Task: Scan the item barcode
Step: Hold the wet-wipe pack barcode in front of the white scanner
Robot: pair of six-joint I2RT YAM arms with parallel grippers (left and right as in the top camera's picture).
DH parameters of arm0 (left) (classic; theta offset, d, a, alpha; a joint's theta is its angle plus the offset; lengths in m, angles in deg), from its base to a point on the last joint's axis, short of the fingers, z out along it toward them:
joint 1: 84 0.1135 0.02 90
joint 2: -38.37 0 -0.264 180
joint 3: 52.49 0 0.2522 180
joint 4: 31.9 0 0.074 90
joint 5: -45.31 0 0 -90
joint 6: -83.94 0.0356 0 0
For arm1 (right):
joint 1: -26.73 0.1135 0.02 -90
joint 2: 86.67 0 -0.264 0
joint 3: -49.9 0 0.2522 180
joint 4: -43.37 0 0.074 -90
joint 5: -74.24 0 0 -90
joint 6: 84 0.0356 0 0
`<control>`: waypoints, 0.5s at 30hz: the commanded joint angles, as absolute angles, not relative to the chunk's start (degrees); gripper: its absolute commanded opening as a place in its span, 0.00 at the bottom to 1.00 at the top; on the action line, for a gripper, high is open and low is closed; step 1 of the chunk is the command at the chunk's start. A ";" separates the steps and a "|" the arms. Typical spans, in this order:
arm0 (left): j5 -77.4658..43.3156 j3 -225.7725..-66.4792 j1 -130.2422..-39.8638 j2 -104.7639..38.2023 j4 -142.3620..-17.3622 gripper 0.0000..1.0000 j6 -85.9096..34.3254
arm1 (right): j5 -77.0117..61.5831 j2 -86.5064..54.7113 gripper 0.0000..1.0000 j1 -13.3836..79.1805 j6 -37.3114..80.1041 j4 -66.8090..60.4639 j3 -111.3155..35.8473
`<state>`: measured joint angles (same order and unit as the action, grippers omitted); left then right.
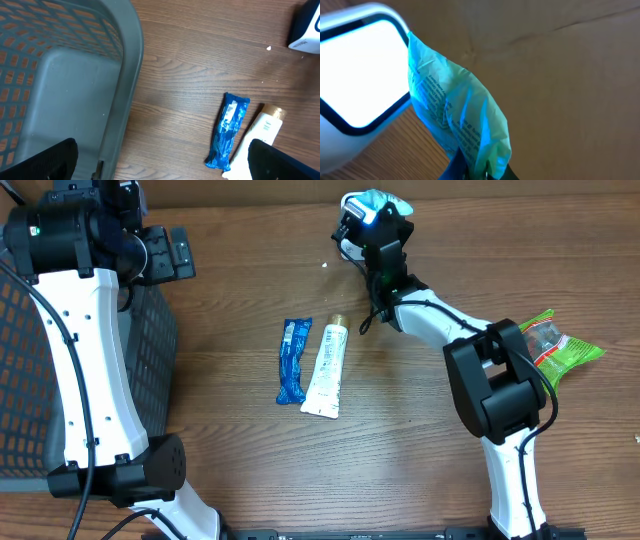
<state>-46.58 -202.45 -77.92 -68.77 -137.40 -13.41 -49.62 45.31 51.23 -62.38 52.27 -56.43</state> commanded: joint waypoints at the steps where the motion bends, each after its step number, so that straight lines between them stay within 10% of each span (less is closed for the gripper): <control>1: -46.14 -203.43 -78.31 -67.26 -137.31 1.00 -13.91 | -47.99 45.23 0.04 51.18 -66.49 53.84 -57.68; 15: -46.14 -203.43 -78.31 -67.28 -137.31 1.00 -13.91 | -46.52 45.25 0.04 50.59 -70.10 55.31 -57.68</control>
